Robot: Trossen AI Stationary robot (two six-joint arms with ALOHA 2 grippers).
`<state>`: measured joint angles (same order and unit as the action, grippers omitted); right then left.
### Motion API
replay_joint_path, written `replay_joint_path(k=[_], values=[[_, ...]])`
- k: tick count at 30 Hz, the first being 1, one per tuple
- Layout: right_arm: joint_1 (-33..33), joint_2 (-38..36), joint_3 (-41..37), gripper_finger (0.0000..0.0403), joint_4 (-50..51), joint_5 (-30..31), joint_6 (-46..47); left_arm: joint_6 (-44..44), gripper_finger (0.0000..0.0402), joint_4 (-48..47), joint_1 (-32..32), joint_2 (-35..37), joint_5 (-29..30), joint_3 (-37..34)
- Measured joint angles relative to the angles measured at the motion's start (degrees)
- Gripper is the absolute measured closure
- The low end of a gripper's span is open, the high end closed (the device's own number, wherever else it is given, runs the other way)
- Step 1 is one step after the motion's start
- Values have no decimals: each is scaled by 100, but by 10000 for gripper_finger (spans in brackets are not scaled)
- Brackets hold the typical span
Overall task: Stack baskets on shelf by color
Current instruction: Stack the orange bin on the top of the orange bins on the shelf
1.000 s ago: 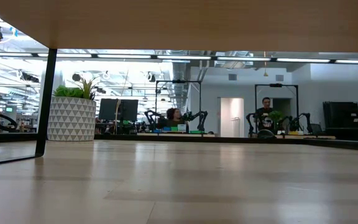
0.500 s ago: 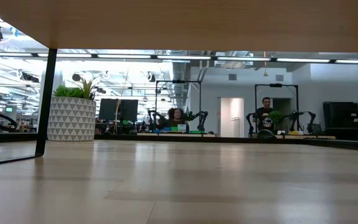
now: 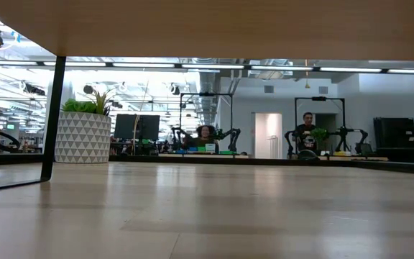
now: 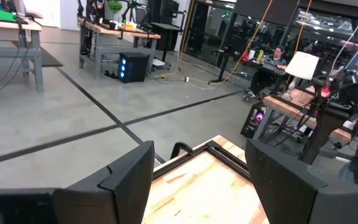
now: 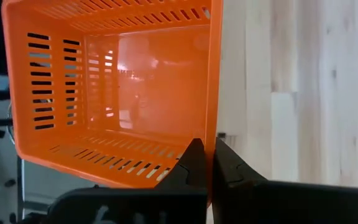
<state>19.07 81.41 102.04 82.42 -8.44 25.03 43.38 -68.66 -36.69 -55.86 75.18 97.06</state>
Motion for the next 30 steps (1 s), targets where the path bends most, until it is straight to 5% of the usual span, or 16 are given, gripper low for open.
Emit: replay_joint_path(k=[10,30], values=[[581,432,2,397,-25,255,350,0,160,0,1,0,-138,0],[566,692,-18,375,-19,257,302,61,160,0,0,0,-136,0]])
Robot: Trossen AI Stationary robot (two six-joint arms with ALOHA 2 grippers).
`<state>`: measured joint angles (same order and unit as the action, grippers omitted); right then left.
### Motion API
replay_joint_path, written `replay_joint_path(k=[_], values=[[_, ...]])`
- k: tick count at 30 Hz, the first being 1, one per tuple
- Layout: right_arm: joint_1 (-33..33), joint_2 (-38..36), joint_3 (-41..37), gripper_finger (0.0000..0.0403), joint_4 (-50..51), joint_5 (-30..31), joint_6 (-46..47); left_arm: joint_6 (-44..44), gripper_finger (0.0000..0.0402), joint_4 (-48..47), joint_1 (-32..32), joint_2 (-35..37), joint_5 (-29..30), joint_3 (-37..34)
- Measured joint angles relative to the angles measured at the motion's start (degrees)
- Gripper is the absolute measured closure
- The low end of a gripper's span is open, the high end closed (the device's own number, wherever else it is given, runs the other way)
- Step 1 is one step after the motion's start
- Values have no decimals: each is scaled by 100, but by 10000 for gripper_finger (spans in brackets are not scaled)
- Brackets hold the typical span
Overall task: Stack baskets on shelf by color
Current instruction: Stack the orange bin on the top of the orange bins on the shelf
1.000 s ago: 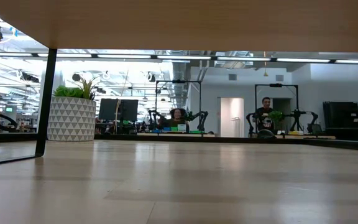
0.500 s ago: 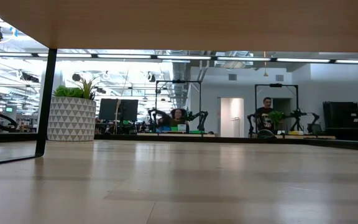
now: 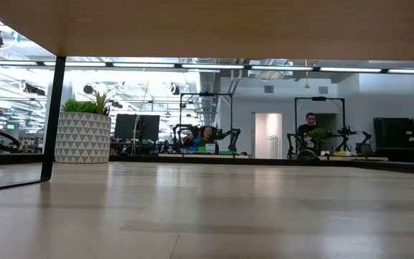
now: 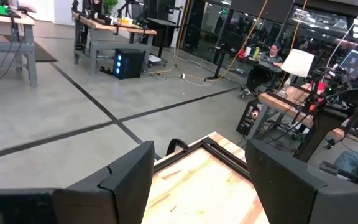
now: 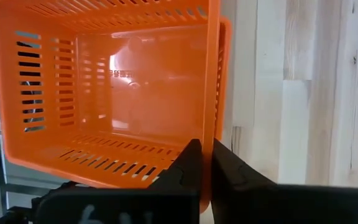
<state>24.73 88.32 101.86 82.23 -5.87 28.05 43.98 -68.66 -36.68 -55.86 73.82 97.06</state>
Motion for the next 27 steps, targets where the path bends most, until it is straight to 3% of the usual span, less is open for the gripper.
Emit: replay_joint_path(k=[6,27], values=[[0,37,-2,358,-73,-7,68,2,160,0,0,0,2,0],[-13,139,-2,356,7,-11,87,-81,160,-2,1,0,7,0]])
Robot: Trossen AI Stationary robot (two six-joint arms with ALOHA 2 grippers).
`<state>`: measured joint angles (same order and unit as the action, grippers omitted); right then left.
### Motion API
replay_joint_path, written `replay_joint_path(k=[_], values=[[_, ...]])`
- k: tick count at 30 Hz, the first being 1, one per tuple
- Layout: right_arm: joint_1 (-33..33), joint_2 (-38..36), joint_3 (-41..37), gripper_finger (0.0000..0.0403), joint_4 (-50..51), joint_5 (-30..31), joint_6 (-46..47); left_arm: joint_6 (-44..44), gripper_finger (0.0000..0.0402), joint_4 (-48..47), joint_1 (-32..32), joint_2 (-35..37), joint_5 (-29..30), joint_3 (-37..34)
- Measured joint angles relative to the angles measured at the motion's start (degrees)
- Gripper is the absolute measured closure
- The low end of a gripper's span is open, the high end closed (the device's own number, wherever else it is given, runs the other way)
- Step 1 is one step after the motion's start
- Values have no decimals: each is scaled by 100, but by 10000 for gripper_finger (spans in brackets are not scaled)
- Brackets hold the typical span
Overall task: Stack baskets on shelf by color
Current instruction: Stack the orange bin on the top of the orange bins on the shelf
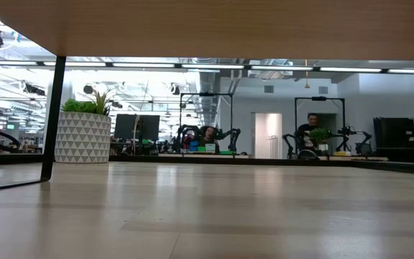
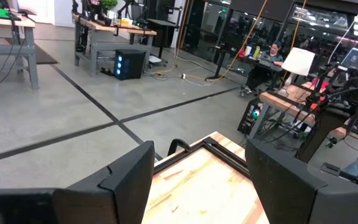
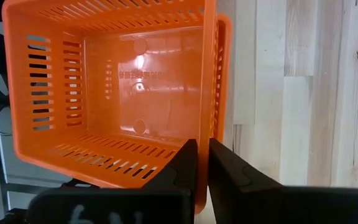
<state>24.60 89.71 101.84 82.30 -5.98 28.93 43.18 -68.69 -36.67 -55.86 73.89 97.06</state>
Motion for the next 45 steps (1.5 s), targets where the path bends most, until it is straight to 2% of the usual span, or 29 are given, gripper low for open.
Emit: replay_joint_path(k=[5,15,21,31,39,45], values=[[0,0,0,343,4,0,2,-2,160,0,-2,0,0,0],[0,-2,0,250,4,1,-50,0,160,0,0,0,2,0],[-47,-1,83,222,46,-10,-132,2,160,0,0,0,2,0],[-192,-67,1034,235,-95,-15,-93,46,160,2,0,2,30,0],[-178,131,1051,268,-277,-15,-104,59,160,2,-1,0,26,0],[-181,453,1047,296,-166,-331,-493,59,160,2,1,0,25,0]])
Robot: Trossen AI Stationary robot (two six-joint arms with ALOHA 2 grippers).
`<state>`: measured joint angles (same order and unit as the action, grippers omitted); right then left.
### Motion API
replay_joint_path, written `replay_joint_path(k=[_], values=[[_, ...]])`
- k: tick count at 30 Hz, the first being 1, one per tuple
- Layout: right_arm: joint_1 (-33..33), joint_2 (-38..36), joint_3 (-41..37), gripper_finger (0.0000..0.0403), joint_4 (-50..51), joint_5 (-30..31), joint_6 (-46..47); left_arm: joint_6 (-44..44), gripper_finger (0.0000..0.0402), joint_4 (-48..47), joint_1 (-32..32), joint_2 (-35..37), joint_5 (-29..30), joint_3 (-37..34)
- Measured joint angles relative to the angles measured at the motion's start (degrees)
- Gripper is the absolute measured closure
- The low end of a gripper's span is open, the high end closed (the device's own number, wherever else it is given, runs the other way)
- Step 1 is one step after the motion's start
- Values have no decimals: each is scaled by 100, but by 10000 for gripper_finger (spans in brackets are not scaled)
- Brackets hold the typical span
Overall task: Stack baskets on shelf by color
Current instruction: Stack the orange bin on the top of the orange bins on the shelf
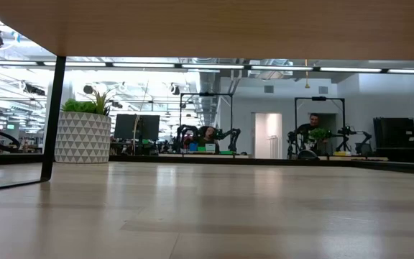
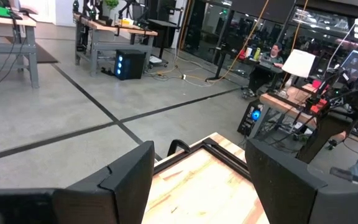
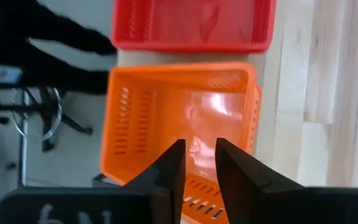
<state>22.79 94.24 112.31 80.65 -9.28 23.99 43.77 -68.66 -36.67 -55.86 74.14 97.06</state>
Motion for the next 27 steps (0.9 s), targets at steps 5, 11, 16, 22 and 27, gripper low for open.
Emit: replay_joint_path(k=[5,11,16,22,27], values=[[-38,284,-3,316,427,9,-244,0,160,-2,0,0,-3,0],[-192,463,-2,324,799,20,-379,0,160,-2,0,2,-3,0],[-276,411,-2,324,525,-27,-399,0,160,-2,0,-2,-52,0],[-272,30,2,324,26,-230,-398,0,160,-2,0,0,-80,0],[-434,-112,2,324,-53,35,-394,0,160,-2,0,0,-78,0]])
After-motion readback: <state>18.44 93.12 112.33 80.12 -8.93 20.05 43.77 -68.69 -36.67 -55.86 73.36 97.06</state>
